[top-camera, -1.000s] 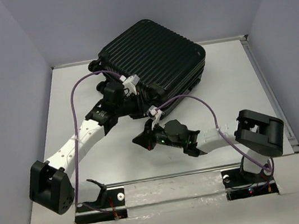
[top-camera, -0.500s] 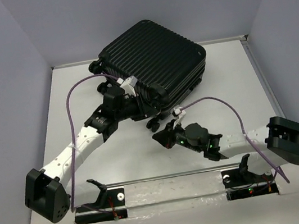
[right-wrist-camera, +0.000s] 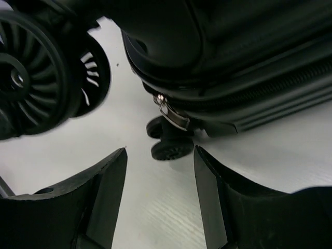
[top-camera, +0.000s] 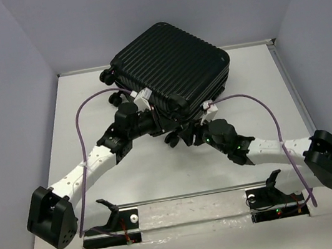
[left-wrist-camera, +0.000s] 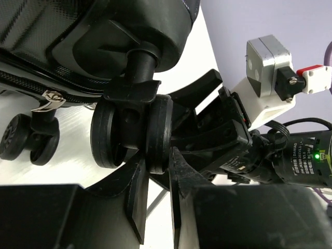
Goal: Pack the luggage
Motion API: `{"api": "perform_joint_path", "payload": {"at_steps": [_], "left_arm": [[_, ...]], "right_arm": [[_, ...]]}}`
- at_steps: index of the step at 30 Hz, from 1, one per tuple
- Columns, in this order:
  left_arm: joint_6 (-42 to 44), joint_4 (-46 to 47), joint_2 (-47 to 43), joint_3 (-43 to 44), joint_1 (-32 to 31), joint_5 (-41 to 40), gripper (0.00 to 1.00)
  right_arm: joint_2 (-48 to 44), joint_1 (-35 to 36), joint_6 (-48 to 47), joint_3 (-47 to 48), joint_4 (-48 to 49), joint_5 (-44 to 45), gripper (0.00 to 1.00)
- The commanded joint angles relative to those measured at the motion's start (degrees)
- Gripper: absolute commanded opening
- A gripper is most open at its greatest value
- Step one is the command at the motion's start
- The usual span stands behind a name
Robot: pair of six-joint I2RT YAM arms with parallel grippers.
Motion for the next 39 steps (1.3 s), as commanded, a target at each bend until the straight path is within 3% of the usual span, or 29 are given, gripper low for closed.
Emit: {"api": "perform_joint_path", "payload": {"at_steps": [1, 7, 10, 12, 24, 27, 28, 34, 39], "left_arm": [[-5.2, 20.9, -1.5, 0.7, -1.1, 1.7, 0.06], [-9.1, 26.8, -1.5, -0.4, -1.7, 2.0, 0.06], [-11.3, 29.0, -1.9, -1.3, -2.2, 1.7, 0.06], [-12.6, 30.3, -2.2, -1.6, -2.8, 1.5, 0.06], [-13.6, 32.0, -0.5, -2.2, -7.4, -0.9, 0.06], [-13.9, 32.6, -0.1, -2.3, -7.6, -0.9, 0.06], [-13.9, 32.7, -0.1, -2.2, -7.7, -0.9, 0.06], [-14.1, 33.9, 0.5, -1.0, -8.0, -0.9, 0.06], [-15.1, 35.8, 1.7, 0.0, -8.6, -0.8, 0.06]], "right_arm": [[2.7, -0.3, -3.1, 3.8, 5.6, 2.5, 0.6], [6.3, -0.3, -3.1, 4.6, 9.5, 8.9, 0.57], [8.1, -0.3, -2.0, 5.1, 9.9, 12.3, 0.45], [8.4, -0.3, -1.4, 4.2, 11.1, 14.4, 0.43], [10.8, -0.3, 1.6, 1.9, 22.7, 14.3, 0.32], [11.2, -0.3, 2.1, 1.6, 24.9, 14.6, 0.19], [11.4, -0.3, 2.1, 1.4, 25.6, 14.5, 0.1], [18.0, -0.3, 4.3, -0.8, 42.9, 3.1, 0.07], [34.2, -0.3, 13.4, 4.7, 57.5, -14.5, 0.07]]}}
